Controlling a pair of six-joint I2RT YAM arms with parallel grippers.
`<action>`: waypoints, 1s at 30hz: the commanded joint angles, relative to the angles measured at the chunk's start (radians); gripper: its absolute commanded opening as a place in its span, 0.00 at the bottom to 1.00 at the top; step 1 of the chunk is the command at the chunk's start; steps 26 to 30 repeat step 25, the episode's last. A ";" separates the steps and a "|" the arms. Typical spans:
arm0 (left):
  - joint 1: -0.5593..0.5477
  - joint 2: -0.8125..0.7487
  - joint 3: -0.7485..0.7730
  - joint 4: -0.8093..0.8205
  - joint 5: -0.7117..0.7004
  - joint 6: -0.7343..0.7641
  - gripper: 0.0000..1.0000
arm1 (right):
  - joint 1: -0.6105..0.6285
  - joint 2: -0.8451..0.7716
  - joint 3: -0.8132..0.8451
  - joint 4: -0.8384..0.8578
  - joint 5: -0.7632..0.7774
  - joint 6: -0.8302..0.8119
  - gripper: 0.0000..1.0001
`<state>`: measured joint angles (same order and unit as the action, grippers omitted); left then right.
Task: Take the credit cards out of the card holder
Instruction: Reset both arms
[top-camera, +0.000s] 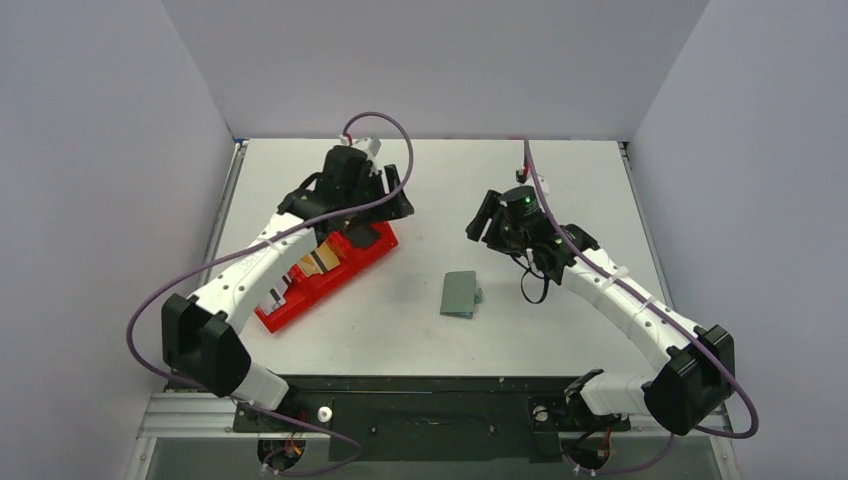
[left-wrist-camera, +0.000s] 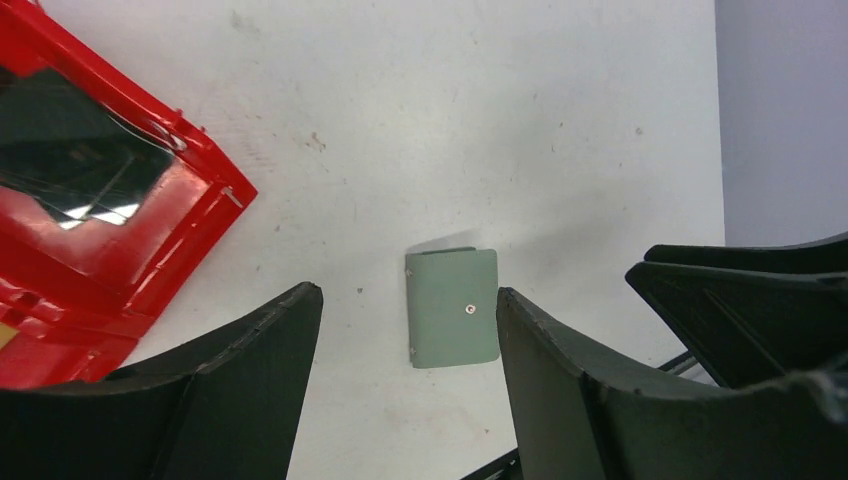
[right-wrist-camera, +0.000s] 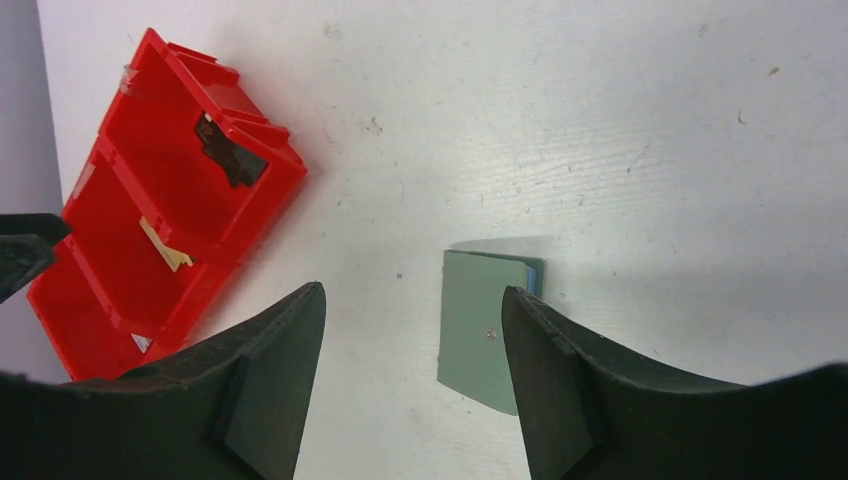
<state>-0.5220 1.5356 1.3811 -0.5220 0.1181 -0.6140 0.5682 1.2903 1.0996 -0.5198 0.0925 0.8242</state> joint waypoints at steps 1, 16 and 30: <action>0.019 -0.111 0.001 -0.036 -0.092 0.072 0.62 | -0.005 -0.033 0.043 0.081 -0.001 0.008 0.62; 0.056 -0.193 -0.081 -0.046 -0.130 0.054 0.63 | 0.002 -0.045 0.016 0.145 -0.007 0.032 0.62; 0.067 -0.209 -0.113 -0.041 -0.122 0.049 0.63 | 0.004 -0.062 -0.003 0.145 -0.002 0.035 0.62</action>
